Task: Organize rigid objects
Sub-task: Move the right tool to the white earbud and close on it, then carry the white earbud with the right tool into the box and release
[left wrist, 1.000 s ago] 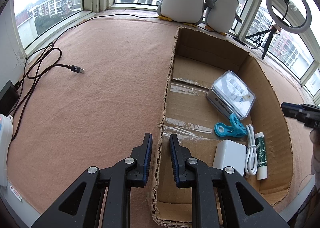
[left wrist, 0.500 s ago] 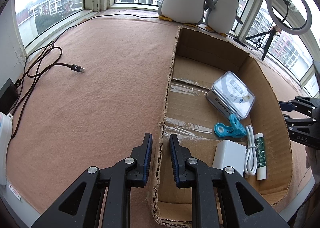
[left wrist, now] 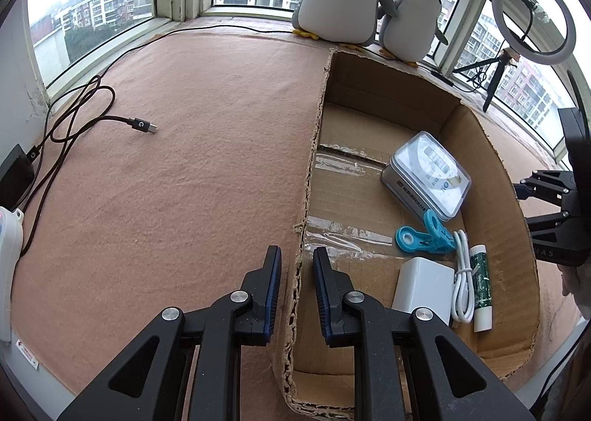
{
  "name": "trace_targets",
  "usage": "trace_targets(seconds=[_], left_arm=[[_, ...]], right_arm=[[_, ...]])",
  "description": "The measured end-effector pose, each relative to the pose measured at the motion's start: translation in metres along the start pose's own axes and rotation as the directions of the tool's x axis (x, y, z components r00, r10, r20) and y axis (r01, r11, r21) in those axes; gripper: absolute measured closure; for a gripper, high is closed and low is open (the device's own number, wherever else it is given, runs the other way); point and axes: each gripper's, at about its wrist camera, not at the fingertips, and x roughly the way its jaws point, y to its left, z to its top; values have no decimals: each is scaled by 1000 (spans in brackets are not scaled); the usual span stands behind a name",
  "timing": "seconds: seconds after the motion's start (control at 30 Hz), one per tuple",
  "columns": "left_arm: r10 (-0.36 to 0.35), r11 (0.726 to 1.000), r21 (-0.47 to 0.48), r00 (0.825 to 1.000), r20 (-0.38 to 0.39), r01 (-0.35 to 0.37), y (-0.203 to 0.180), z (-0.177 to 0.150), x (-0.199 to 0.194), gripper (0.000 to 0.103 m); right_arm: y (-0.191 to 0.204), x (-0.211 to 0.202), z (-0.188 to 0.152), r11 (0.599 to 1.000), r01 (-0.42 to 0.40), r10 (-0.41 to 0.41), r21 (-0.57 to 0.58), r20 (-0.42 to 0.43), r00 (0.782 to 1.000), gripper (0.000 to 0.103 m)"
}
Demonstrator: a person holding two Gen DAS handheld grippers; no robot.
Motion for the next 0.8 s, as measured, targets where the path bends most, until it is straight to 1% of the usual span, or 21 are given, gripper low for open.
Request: trace_targets(seconds=[0.07,0.1,0.13,0.17,0.37,0.53,0.67,0.8], left_arm=[[1,1000,0,1000,1,-1,0,0,0,84],[1,1000,-1,1000,1,-1,0,0,0,84],[1,1000,-1,1000,1,-1,0,0,0,84],[2,1000,-1,1000,2,-2,-1,0,0,84],[3,1000,3,1000,0,-3,-2,-1,-1,83],[3,1000,3,1000,0,-3,-2,-1,0,83],[3,1000,3,1000,0,-3,-3,-1,0,83],[3,1000,3,1000,0,-3,-2,-1,0,83]], right_arm=[[-3,-2,-2,1000,-12,12,12,4,1000,66],[-5,-3,-3,1000,-18,18,24,8,1000,68],[-6,-3,-4,999,-15,15,29,7,1000,72],[-7,-3,-4,999,-17,17,29,5,1000,73],[-5,-2,-4,998,-43,42,39,12,999,75],[-5,-11,-7,996,-60,56,70,53,997,75],[-13,-26,-12,984,-123,109,132,109,988,75],[-30,-42,-19,951,-208,171,229,170,970,75]])
